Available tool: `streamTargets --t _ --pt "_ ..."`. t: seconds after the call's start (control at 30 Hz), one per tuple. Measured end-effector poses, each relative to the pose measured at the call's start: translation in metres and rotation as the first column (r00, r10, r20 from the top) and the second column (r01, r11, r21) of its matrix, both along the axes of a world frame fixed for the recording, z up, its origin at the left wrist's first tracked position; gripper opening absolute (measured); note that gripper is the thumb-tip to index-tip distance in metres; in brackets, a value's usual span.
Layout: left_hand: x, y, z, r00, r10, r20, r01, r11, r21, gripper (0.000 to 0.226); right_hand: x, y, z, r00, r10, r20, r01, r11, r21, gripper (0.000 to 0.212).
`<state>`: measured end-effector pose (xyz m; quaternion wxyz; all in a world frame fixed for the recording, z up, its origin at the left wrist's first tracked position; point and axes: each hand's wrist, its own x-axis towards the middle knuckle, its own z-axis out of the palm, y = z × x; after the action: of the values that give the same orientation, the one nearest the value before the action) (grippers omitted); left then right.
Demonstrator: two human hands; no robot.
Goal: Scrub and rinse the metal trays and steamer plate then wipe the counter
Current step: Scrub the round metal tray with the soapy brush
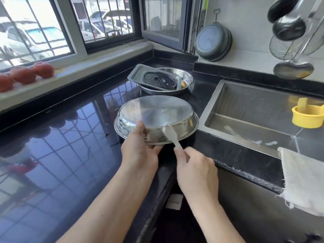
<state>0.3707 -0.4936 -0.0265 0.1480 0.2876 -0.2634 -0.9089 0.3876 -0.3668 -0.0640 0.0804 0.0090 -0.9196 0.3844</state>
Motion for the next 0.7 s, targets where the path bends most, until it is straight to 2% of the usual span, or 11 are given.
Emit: streamTargets --t 0.1,0.23,0.33,0.4,0.53,0.7 --pt "-0.002 -0.009 0.002 0.997 0.049 -0.055 -0.051 0.998 -0.035 0.026 -0.009 0.019 -0.006 0.999 -0.040 -0.004 0.040 0.997 -0.067 0.051" --pt "-0.001 -0.002 0.002 0.992 0.107 -0.060 -0.109 0.994 -0.026 0.039 -0.004 0.006 -0.008 0.986 0.163 -0.042 -0.163 0.987 -0.007 0.049" --pt "0.001 0.007 -0.003 0.996 0.092 -0.001 -0.092 0.995 -0.045 0.032 -0.006 0.002 -0.011 0.976 0.219 -0.016 -0.219 0.976 0.005 0.051" --pt "0.000 0.003 -0.002 0.995 0.099 0.003 -0.098 0.991 -0.089 0.029 -0.012 0.009 -0.011 0.983 0.181 0.004 -0.181 0.983 0.013 0.049" --pt "-0.006 -0.010 0.000 0.995 0.103 0.003 -0.102 0.990 -0.092 0.033 -0.035 0.030 -0.007 0.999 -0.007 0.036 0.008 1.000 -0.021 0.051" --pt "-0.010 -0.015 -0.007 0.999 0.026 0.040 -0.023 0.998 -0.057 0.033 -0.015 0.014 -0.002 0.961 0.275 0.023 -0.276 0.961 0.020 0.048"
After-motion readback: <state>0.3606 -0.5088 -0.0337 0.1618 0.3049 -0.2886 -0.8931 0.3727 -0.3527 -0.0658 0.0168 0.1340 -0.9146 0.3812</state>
